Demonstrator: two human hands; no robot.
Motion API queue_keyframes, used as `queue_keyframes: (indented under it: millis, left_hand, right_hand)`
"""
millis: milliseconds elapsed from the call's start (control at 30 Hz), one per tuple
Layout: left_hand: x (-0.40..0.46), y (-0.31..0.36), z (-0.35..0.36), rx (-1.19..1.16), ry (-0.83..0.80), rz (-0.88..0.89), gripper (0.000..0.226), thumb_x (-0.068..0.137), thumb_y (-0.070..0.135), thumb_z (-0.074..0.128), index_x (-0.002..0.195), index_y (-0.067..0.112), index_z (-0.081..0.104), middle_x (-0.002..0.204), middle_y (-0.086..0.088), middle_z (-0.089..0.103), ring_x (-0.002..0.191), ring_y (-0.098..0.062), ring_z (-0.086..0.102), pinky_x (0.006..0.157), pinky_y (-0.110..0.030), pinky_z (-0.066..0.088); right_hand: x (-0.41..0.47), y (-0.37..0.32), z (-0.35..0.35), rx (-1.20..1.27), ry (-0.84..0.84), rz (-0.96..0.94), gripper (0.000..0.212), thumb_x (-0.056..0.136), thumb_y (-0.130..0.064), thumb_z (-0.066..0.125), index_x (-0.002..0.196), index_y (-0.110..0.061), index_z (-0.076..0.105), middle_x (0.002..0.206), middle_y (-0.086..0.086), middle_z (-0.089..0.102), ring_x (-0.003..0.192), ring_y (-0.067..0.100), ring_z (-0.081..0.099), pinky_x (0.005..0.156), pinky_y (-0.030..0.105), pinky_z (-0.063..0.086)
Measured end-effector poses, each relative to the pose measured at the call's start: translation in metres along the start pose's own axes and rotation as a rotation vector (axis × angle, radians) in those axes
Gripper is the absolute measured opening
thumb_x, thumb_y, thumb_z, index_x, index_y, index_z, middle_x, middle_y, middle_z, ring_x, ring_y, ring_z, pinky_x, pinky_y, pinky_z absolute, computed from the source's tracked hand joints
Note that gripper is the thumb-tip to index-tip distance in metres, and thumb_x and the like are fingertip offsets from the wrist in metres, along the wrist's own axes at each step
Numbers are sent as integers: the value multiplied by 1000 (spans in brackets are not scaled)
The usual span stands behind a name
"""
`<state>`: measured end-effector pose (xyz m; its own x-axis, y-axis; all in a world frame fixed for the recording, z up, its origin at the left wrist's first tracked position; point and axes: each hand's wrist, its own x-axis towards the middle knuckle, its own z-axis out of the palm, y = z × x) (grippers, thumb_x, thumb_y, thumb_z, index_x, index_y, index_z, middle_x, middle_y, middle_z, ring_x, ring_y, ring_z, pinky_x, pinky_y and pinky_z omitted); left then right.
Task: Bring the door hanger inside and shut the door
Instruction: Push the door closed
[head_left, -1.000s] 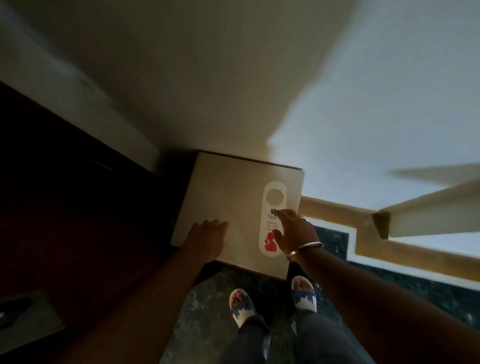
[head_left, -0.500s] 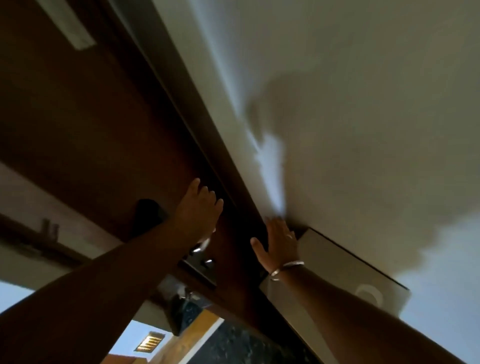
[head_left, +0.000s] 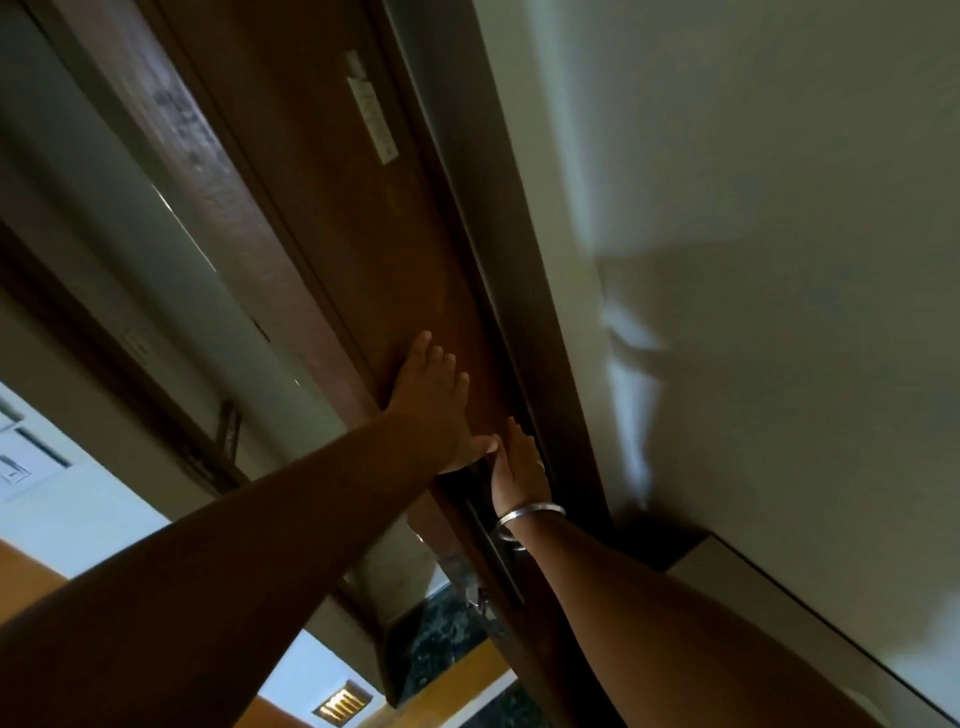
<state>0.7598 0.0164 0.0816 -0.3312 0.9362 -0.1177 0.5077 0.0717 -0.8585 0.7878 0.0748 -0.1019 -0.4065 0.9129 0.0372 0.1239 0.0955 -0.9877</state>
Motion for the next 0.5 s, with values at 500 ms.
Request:
queue_keyframes:
  millis: [500]
  left_hand:
    - [-18, -69, 131, 1, 69, 25, 99, 89, 77, 11, 155, 4, 4, 162, -24, 1, 149, -39, -3, 117, -56, -12]
  right_hand:
    - [-9, -12, 133, -179, 30, -138, 81, 80, -62, 13, 146, -19, 29, 150, 12, 38, 137, 32, 34, 111, 49, 31]
